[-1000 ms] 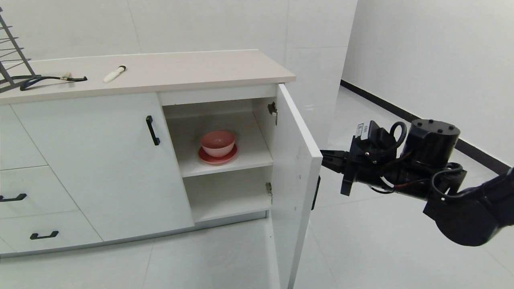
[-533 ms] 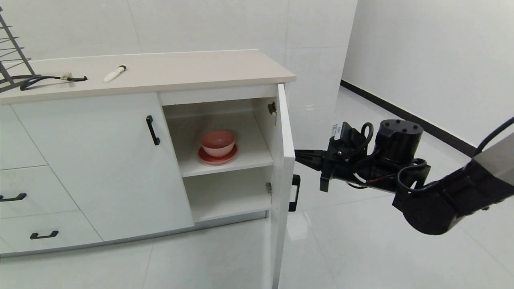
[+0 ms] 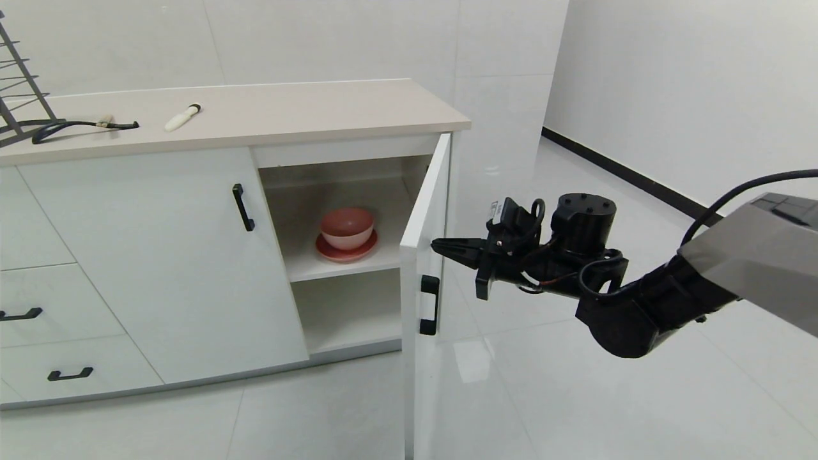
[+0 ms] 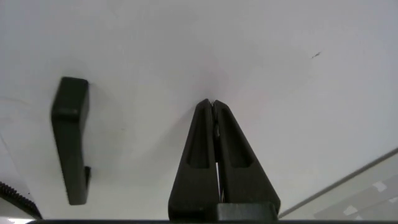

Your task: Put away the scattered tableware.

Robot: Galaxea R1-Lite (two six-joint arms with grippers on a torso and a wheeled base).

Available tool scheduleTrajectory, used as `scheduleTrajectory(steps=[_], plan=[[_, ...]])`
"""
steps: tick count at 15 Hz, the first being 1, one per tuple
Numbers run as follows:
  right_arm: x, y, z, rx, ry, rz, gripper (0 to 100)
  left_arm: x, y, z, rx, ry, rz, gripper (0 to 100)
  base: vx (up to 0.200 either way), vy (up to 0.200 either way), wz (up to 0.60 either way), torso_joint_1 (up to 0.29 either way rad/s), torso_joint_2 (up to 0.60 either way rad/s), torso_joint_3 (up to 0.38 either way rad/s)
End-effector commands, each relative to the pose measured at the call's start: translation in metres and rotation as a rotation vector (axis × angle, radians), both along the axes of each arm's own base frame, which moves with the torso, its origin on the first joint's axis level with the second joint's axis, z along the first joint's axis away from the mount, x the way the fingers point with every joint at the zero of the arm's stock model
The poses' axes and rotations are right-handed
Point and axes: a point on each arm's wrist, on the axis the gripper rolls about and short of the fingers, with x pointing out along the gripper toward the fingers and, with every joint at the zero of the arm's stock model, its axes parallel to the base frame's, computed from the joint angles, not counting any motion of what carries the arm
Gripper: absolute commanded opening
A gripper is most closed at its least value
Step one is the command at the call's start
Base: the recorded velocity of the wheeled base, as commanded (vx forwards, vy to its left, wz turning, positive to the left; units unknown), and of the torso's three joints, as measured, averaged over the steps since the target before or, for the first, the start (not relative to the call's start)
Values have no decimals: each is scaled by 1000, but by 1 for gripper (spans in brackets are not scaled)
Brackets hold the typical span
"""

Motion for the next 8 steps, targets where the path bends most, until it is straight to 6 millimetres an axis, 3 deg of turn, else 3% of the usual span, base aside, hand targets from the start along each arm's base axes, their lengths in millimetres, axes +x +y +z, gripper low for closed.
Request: scheduleTrajectory(steps=[1, 3, 8], plan=[[11, 5, -15, -3, 30, 1, 0, 0, 0, 0, 0, 0, 0, 100, 0, 200, 0, 7, 2, -2], [14, 5, -19, -3, 31, -4, 0, 0, 0, 0, 0, 0, 0, 100, 0, 200, 0, 5, 5, 5], [32, 15, -19, 21, -13, -8, 0, 0, 0, 0, 0, 0, 0, 100, 0, 0, 0, 0, 0, 0]])
